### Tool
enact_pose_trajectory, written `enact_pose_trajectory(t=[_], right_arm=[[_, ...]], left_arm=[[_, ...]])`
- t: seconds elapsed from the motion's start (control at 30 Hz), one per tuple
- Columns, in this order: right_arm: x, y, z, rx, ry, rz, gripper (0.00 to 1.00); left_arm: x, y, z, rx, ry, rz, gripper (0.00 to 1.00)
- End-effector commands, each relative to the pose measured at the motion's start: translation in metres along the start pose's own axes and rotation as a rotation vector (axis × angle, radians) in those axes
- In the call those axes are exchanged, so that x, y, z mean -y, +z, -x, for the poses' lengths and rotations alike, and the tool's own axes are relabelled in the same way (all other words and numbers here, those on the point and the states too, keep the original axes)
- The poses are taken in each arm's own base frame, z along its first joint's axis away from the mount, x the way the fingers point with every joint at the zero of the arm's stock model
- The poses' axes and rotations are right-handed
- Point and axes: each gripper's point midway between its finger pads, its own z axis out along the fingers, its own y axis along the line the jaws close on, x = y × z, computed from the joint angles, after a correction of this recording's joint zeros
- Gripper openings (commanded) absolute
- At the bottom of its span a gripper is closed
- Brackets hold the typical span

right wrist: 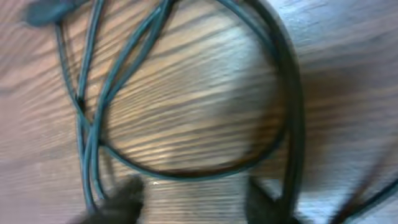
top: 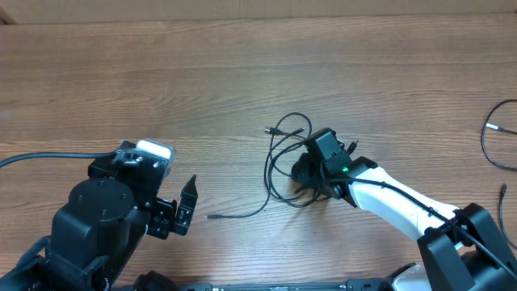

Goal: Untangle cables

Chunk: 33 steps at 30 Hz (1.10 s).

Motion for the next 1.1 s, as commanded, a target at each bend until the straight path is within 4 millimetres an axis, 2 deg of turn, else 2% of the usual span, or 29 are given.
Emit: enact_pose_trajectory(t=[0.0,0.1,0.17,0.23,0.3,0.33,0.37,0.4,0.43,0.53,0.57,0.67,0.77,0.83,0.9,0.93,1.03,1.07], right_arm=[[-0.015,-0.003,-0.006,-0.028,-0.012,0.078,0.04],[-0.052,-0.01,-0.011,-0.069,-0.168,0.259,0.04],[-0.08,-0.032,-0.003,-0.072,-0.26,0.401,0.04],[-0.095,-0.053,0.008,-0.045,-0.289,0.475,0.04],[-0.124,-0.1,0.031,0.029,-0.371,0.619,0.04],[-0.139,-0.131,0.044,0.082,-0.395,0.688,0.04],[-0.147,-0.153,0.054,0.126,-0.406,0.725,0.04],[-0.16,-0.197,0.073,0.222,-0.426,0.784,0.04],[-0.168,-0.229,0.084,0.289,-0.439,0.818,0.04],[-0.184,-0.317,0.111,0.483,-0.476,0.905,0.04],[-0.189,-0.353,0.121,0.563,-0.493,0.938,0.04],[-0.2,-0.445,0.136,0.768,-0.539,1.012,0.04],[-0.201,-0.514,0.142,0.953,-0.538,1.037,0.04],[-0.202,-0.538,0.139,1.007,-0.548,1.052,0.04],[-0.202,-0.541,0.138,1.023,-0.569,1.043,0.04],[-0.201,-0.536,0.139,1.014,-0.57,1.028,0.04],[-0.194,-0.49,0.162,0.922,-0.478,0.908,0.04],[-0.196,-0.483,0.166,0.893,-0.453,0.913,0.04]], left_arm=[[-0.003,-0.001,0.002,0.006,0.011,0.016,1.0],[-0.003,-0.001,0.002,0.006,0.011,0.016,1.0],[-0.003,-0.001,0.002,0.006,0.011,0.016,1.0],[-0.003,-0.001,0.002,0.006,0.011,0.016,1.0],[-0.003,-0.001,0.002,0.006,0.011,0.016,1.0],[-0.003,-0.001,0.002,0.006,0.011,0.016,1.0],[-0.003,-0.001,0.002,0.006,0.011,0.016,1.0],[-0.003,-0.001,0.002,0.006,0.011,0.016,1.0],[-0.003,-0.001,0.002,0.006,0.011,0.016,1.0],[-0.003,-0.001,0.002,0.006,0.011,0.016,1.0],[-0.003,-0.001,0.002,0.006,0.011,0.016,1.0],[-0.003,-0.001,0.002,0.006,0.011,0.016,1.0],[-0.003,-0.001,0.002,0.006,0.011,0.016,1.0],[-0.003,-0.001,0.002,0.006,0.011,0.016,1.0],[-0.003,-0.001,0.002,0.006,0.011,0.016,1.0],[-0.003,-0.001,0.002,0.006,0.011,0.016,1.0],[-0.003,-0.001,0.002,0.005,0.011,0.016,1.0],[-0.003,-0.001,0.002,0.004,0.011,0.016,1.0]])
